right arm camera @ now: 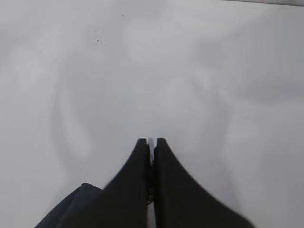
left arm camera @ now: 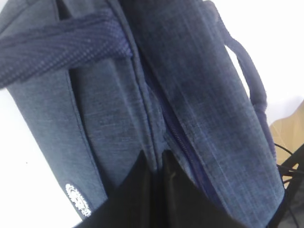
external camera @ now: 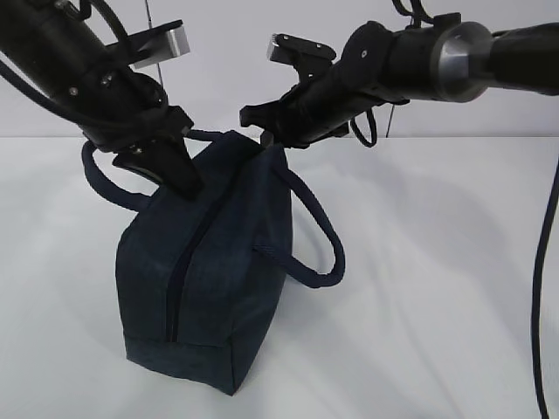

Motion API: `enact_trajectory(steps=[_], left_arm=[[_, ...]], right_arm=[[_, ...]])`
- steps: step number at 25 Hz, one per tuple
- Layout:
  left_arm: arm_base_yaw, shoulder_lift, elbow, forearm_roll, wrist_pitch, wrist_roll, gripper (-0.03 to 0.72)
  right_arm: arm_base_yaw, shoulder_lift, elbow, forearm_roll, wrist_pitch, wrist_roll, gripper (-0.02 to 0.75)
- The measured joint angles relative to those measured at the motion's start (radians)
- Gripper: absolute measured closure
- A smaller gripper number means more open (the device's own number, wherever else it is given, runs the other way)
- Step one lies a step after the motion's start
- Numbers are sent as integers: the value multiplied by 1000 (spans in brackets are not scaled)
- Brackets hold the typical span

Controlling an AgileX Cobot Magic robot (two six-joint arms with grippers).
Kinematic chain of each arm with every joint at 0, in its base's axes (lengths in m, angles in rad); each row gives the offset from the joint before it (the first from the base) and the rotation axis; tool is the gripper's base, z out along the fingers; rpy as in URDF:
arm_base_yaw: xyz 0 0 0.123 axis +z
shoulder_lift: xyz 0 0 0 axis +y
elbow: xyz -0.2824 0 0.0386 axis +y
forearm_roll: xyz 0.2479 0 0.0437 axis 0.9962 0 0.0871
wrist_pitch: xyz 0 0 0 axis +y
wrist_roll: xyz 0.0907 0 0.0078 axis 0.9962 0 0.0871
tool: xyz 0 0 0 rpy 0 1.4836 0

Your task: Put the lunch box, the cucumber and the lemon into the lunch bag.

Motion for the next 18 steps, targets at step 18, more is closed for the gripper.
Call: enact_trajectory(steps=[18], left_arm=[[0, 0, 0, -5, 21, 19, 690]], right_arm=[[-6, 63, -84, 9, 115, 2, 751]])
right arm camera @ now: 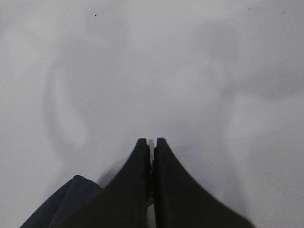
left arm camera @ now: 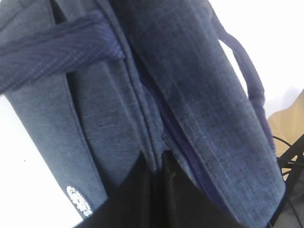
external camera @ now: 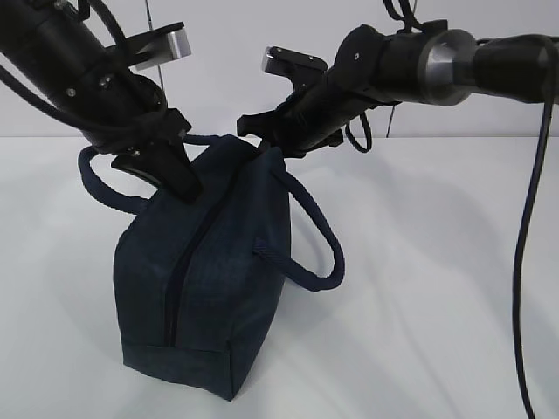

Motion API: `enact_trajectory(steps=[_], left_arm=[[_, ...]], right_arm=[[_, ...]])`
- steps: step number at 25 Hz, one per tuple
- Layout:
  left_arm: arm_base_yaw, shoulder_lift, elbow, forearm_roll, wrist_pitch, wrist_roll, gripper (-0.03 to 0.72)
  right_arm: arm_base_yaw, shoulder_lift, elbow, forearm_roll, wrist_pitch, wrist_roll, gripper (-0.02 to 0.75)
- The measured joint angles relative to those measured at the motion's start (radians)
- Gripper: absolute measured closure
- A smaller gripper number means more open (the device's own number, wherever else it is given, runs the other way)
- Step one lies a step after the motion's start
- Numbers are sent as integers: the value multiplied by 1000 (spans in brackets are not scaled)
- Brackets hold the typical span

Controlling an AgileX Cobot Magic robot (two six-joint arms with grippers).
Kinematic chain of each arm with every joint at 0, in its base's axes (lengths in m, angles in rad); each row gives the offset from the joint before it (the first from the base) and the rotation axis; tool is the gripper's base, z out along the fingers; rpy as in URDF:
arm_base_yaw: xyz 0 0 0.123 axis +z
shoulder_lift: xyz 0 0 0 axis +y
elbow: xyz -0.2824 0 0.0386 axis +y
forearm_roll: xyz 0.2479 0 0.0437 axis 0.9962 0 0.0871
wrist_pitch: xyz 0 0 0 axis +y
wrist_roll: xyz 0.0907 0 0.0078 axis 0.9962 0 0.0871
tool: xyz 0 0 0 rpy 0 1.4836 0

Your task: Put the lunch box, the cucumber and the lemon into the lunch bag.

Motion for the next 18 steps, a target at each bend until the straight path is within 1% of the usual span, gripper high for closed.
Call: enact_trajectory(steps=[18], left_arm=[[0, 0, 0, 0, 9, 2, 690]], right_arm=[[-2, 42, -6, -12, 38, 2, 751]])
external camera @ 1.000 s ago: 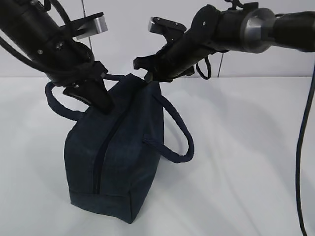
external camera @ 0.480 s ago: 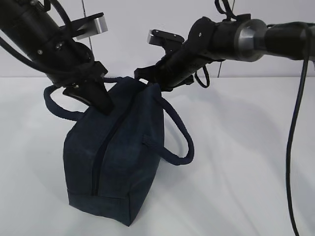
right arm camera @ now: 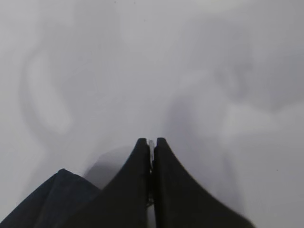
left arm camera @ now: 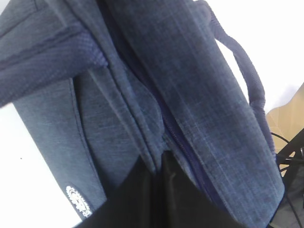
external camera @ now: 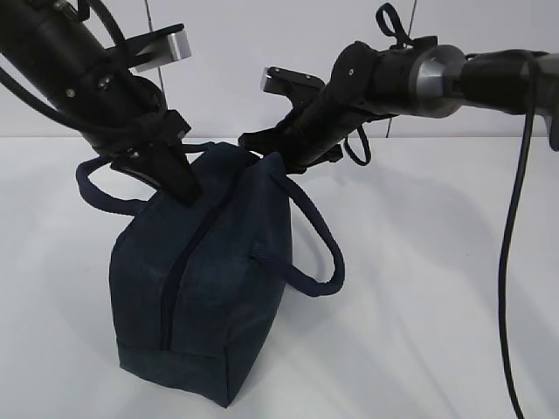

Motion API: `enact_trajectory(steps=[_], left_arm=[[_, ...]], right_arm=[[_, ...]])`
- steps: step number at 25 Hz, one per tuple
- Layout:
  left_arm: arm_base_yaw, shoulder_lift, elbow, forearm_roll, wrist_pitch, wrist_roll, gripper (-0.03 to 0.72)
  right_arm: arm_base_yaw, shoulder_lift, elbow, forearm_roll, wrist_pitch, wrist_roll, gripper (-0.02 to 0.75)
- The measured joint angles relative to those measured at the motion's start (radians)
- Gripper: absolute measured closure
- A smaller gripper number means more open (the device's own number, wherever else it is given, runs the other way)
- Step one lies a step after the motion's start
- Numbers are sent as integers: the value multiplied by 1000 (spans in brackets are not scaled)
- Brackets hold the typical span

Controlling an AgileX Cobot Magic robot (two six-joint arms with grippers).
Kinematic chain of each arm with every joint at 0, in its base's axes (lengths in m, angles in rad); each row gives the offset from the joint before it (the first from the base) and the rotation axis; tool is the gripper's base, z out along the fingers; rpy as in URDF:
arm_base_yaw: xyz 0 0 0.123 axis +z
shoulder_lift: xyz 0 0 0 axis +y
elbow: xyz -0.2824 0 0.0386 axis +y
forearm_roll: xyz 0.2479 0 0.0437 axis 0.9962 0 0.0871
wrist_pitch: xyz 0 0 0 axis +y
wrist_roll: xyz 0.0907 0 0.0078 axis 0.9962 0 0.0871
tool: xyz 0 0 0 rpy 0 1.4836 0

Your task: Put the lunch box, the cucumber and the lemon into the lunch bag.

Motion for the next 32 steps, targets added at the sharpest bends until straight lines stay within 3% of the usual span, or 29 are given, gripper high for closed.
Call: enact_trajectory(steps=[19, 25, 32], left_arm=[[0, 0, 0, -4, 8, 2, 690], [0, 0, 0, -10, 23, 2, 690], [0, 0, 0, -10, 22, 2, 690]], right_arm=[[0, 17, -77, -49, 90, 1, 738], [-7, 17, -123, -81, 99, -3, 624], [-8, 19, -165, -87, 116, -1, 365]])
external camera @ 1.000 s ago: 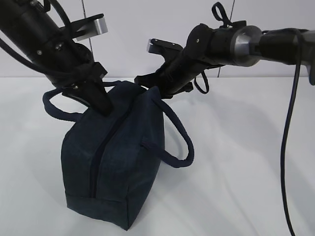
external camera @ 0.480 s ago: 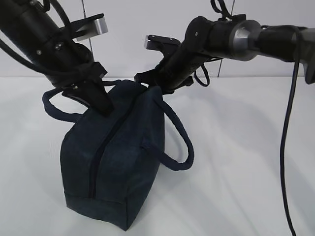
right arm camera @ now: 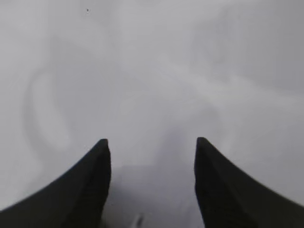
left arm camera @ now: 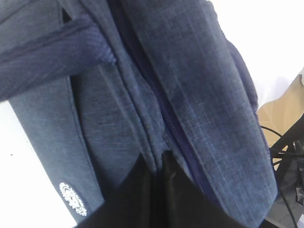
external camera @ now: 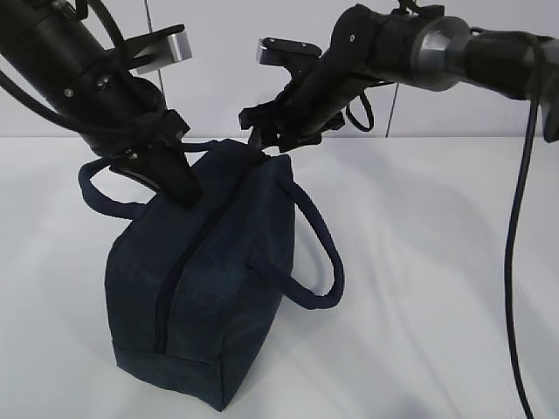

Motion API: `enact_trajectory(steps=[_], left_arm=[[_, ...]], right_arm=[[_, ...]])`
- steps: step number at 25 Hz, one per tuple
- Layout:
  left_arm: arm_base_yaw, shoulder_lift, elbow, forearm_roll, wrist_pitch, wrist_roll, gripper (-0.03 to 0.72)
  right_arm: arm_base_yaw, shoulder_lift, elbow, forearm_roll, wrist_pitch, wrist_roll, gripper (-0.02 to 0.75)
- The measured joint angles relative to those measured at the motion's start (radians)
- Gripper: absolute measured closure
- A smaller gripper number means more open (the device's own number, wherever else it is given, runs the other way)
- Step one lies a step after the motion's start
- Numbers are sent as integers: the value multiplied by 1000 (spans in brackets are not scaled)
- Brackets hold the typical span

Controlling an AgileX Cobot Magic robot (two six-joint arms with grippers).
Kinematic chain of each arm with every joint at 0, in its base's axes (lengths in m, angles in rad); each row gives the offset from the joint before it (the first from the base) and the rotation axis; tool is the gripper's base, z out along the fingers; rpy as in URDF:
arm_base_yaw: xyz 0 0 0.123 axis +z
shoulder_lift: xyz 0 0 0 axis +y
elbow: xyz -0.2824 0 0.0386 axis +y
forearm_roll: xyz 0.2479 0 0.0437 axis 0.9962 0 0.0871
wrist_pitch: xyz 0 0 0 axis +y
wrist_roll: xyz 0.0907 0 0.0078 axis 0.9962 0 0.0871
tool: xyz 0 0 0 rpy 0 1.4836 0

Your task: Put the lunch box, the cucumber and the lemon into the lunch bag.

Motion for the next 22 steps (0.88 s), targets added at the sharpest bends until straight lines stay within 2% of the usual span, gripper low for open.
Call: enact_trajectory(steps=[2, 5, 16, 20, 22], left_arm=[[0, 0, 0, 0, 0, 0, 690], [0, 0, 0, 0, 0, 0, 690], [0, 0, 0, 0, 0, -3, 672], [0, -2, 0, 16, 2, -32, 606], [0, -4, 0, 28, 4, -58, 524]], right_arm=[[0, 0, -33, -11, 22, 2, 306], [0, 0, -93, -40, 65, 2, 273], [0, 0, -306, -171, 377, 4, 265], [0, 0, -328, -205, 476, 4, 265], [0, 0, -330, -227, 485, 4, 265]])
